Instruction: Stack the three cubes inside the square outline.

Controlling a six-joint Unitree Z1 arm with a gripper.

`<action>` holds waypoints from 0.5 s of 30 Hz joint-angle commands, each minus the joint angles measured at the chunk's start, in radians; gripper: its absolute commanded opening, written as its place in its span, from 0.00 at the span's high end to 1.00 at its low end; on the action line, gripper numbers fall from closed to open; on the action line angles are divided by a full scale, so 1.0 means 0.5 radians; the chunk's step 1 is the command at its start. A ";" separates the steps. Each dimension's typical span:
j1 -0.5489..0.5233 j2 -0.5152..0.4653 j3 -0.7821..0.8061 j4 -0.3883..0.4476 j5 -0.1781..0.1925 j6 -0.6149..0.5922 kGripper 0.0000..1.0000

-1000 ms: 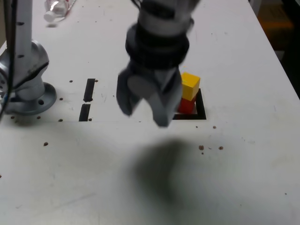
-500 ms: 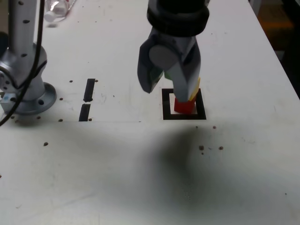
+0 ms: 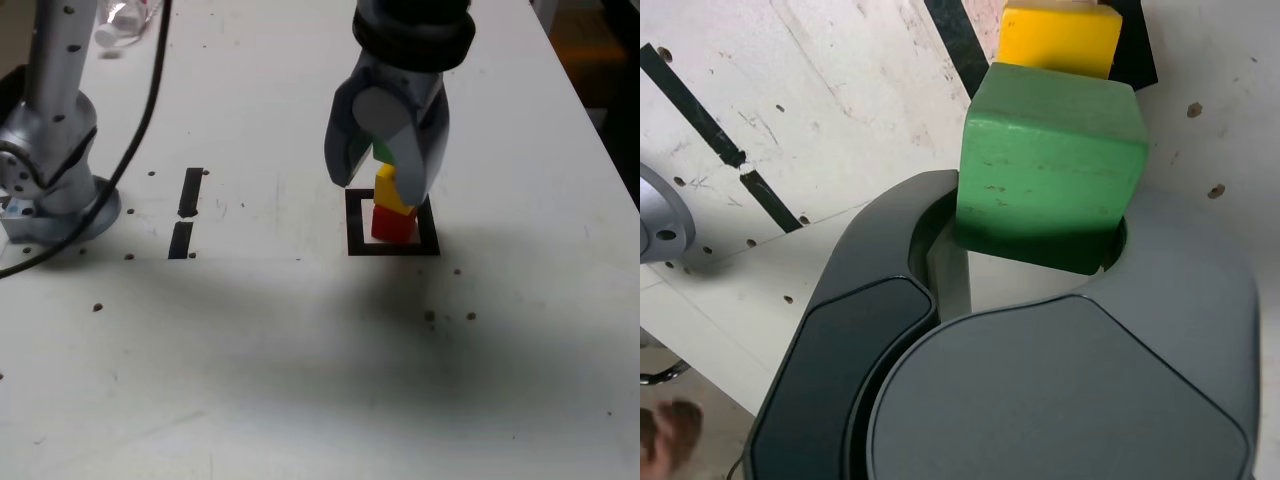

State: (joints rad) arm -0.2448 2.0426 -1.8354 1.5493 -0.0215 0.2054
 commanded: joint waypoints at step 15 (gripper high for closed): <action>0.046 0.040 0.007 -0.018 0.033 0.054 0.62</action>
State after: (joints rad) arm -0.2243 2.0608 -1.8334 1.5386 -0.0095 0.2301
